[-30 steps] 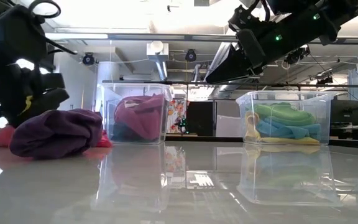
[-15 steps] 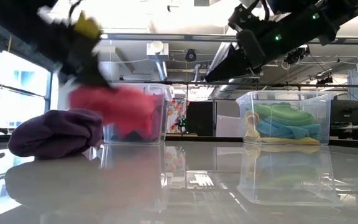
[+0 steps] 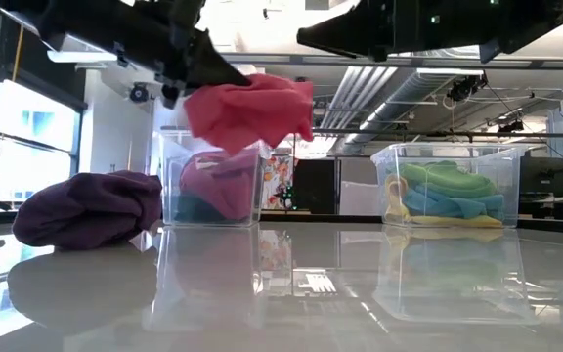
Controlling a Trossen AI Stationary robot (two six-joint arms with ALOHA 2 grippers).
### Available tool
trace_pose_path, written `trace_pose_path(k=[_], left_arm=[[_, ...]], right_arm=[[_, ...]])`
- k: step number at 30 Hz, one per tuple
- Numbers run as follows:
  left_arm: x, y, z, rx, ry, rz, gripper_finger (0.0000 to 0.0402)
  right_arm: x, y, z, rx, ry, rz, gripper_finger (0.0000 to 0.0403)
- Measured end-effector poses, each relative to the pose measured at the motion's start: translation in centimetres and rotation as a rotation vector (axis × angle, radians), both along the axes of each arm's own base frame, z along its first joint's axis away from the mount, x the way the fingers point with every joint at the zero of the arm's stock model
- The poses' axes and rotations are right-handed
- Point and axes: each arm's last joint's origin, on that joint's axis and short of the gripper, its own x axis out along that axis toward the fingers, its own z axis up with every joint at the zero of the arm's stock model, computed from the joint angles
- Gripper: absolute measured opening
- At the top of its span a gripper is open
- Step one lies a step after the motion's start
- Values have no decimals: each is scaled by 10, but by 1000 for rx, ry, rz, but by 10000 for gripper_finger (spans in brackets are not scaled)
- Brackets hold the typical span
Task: Sort towels by color in basket
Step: Put the pink towel into the right transparent bin
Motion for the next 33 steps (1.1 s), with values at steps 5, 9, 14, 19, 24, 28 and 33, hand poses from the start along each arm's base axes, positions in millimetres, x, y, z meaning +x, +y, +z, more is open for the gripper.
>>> trace_pose_path(k=[5,9,14,19,24,28,33], left_arm=[[15,-5,-4,38,-89,-139,1],[24,-9,-4,85,-193,-219,1],[30,-13,-4,144,-278,-316,1],[31,-14,-3,156,-303,-352,1],[30,-14,-2,204,-298,-356,34],[26,-13,1,276,-229,-352,83],[7,-11,5,283,-7,-214,119]], right_arm=[[0,-1,-1,-38,2,-30,251],[6,1,-12,-42,27,-27,255],[17,5,-30,-36,-1,-65,243],[24,7,-44,-27,-36,-99,202],[25,8,-49,51,-5,-102,123],[22,8,-47,69,32,-122,43],[2,8,-32,68,157,-320,24]])
